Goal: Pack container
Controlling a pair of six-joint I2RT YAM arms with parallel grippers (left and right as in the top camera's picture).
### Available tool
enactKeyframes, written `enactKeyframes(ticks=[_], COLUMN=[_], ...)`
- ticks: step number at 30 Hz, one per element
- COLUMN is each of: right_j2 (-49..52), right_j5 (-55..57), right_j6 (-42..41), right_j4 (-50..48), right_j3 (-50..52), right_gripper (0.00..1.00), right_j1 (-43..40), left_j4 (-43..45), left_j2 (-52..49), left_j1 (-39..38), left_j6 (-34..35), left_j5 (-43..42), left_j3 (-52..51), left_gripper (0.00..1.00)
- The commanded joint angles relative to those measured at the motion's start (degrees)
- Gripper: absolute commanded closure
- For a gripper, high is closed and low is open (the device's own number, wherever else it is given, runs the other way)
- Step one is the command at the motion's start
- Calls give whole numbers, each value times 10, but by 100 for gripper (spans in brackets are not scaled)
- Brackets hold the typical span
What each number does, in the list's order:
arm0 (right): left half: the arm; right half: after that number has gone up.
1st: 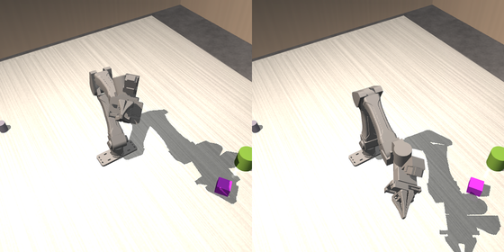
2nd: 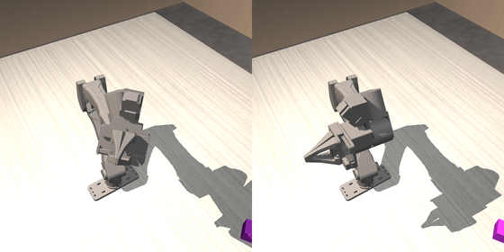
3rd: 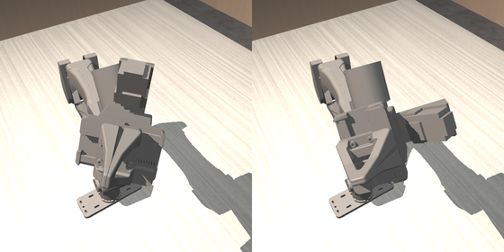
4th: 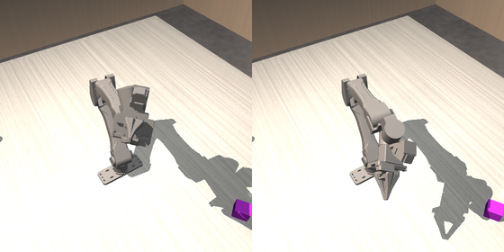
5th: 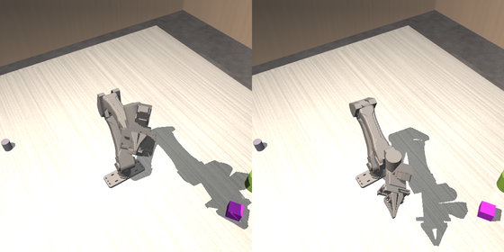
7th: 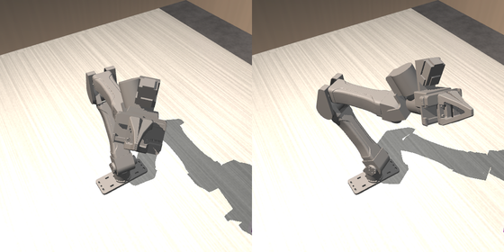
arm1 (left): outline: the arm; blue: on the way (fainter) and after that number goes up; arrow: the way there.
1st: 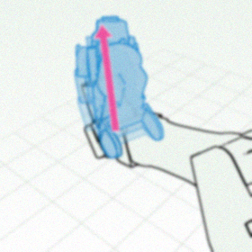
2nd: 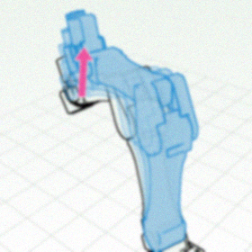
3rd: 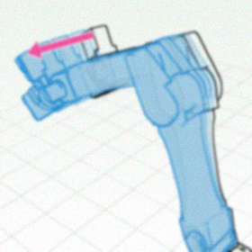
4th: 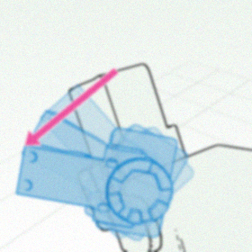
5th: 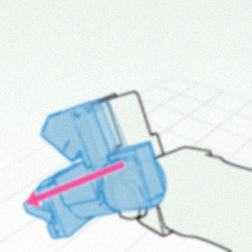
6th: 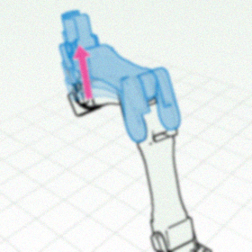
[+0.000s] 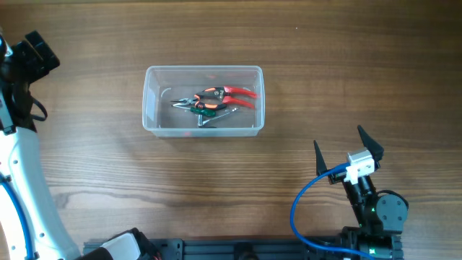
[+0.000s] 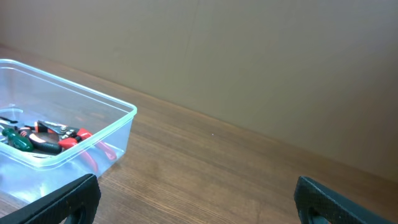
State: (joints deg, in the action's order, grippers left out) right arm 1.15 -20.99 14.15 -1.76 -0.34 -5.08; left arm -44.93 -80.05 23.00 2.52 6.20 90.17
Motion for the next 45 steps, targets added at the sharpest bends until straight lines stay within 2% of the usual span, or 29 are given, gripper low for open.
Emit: enactKeyframes(ticks=[1, 5, 8, 11, 14, 17, 22, 29, 31, 34, 36, 41, 45], right_j2=[-5, -5, -5, -5, -5, -5, -5, -5, -5, -5, -5, -5, -5], right_j5=[-11, -11, -11, -11, -11, -11, -11, -11, -11, -11, -11, -11, -11], right_j6=[-6, -6, -6, -6, -6, -6, -6, -6, -6, -6, -6, -6, -6], right_j4=[-1, -1, -1, -1, -1, -1, -1, -1, -1, -1, -1, -1, -1], right_j3=[0, 0, 0, 0, 0, 0, 0, 0, 0, 0, 0, 0, 0], right_gripper=[0, 0, 0, 0, 0, 0, 0, 0, 0, 0, 0, 0, 0], right_j1=[-2, -2, -2, -2, -2, -2, -2, -2, -2, -2, -2, -2, -2], left_j4=[1, -38, -56, 15, 141, 221, 268, 321, 356, 357, 336, 274, 270], left_j2=[-2, 11, 60, 140, 259, 372, 554, 802, 786, 789, 789, 789, 789], left_j1=[5, 1, -20, -60, -128, -170, -177, -177, -183, -204, -226, -242, -242], left_j6=[8, 9, 14, 14, 17, 68, 178, 174, 168, 134, 101, 101, 101], left_j5=[3, 7, -111, -205, -223, -223, -223, -147, -138, -124, -83, -61, -61], left_j3=[1, 0, -14, -78, -196, -325, -546, -800, -831, -836, -836, -836, -836], left_gripper=[0, 0, 0, 0, 0, 0, 0, 0, 0, 0, 0, 0, 0])
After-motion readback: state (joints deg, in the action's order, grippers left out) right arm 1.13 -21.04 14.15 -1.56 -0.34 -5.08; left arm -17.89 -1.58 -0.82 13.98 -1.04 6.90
